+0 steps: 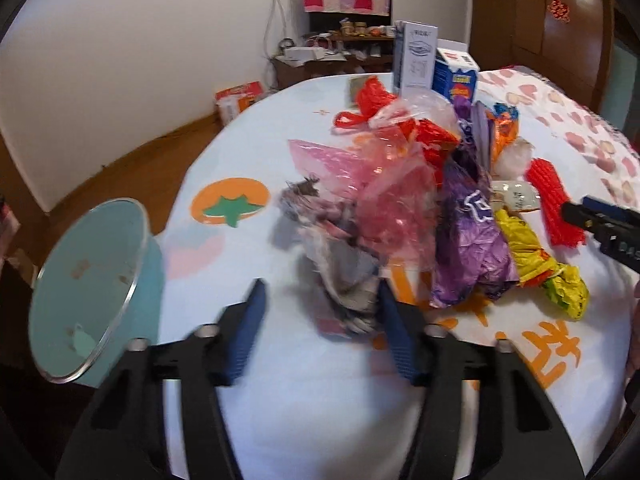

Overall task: Collect trash
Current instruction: 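Move back to the table and grasp the red foam net sleeve with the right gripper, then grasp the grey cloth with the left gripper while right gripper holds the red sleeve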

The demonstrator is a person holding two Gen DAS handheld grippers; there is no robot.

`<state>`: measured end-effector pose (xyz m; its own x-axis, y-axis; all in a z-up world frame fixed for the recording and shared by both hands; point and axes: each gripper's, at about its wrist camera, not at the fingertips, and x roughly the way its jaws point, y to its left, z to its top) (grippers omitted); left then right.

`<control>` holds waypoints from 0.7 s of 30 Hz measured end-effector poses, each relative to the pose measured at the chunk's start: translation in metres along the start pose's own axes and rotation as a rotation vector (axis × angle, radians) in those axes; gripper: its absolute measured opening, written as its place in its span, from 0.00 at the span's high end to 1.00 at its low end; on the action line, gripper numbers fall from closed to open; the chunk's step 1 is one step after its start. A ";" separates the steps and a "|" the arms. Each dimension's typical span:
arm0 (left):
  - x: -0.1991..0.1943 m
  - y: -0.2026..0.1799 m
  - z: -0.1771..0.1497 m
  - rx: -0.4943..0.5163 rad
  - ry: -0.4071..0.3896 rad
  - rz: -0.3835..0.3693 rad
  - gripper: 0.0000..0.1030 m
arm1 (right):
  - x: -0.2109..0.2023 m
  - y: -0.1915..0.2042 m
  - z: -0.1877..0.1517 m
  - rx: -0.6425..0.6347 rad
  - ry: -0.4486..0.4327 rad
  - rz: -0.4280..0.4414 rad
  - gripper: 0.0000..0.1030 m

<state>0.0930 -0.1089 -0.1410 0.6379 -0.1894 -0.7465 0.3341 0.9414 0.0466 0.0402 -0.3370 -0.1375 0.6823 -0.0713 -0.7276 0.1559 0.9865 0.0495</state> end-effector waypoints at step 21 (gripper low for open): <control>-0.082 0.033 0.019 -0.016 -0.201 0.010 0.87 | -0.049 0.020 0.019 -0.086 -0.160 0.073 0.82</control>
<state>0.0649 -0.0672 -0.0657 0.7673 -0.2308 -0.5982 0.3171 0.9475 0.0411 0.0239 -0.3169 -0.0880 0.7953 -0.0153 -0.6060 0.0452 0.9984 0.0341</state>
